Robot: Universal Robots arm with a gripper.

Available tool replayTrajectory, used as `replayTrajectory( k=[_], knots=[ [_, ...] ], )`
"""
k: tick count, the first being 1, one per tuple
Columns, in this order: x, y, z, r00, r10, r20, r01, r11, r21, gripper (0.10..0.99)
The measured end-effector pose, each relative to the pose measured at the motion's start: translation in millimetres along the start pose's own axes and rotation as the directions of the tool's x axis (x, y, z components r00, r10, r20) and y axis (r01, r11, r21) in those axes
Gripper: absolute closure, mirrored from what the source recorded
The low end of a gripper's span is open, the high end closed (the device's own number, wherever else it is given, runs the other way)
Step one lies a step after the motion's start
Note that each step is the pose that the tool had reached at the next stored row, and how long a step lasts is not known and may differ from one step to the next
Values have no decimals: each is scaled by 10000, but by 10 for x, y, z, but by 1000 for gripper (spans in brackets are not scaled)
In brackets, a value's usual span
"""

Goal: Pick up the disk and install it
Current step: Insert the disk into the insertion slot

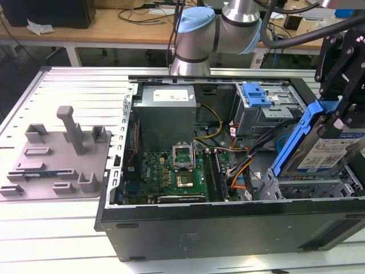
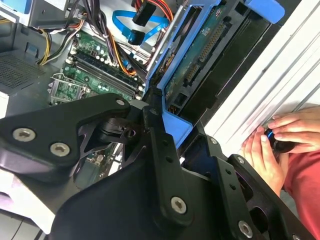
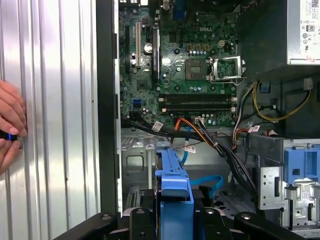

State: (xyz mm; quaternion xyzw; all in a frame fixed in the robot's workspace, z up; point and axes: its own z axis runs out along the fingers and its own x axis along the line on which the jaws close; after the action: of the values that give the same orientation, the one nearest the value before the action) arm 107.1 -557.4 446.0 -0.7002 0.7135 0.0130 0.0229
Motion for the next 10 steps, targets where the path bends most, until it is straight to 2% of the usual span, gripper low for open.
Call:
replayTrajectory(
  k=[10],
  knots=[
    [24, -11, 122, 10000, 1, 3, -1, 10000, -1, 718]
  ],
)
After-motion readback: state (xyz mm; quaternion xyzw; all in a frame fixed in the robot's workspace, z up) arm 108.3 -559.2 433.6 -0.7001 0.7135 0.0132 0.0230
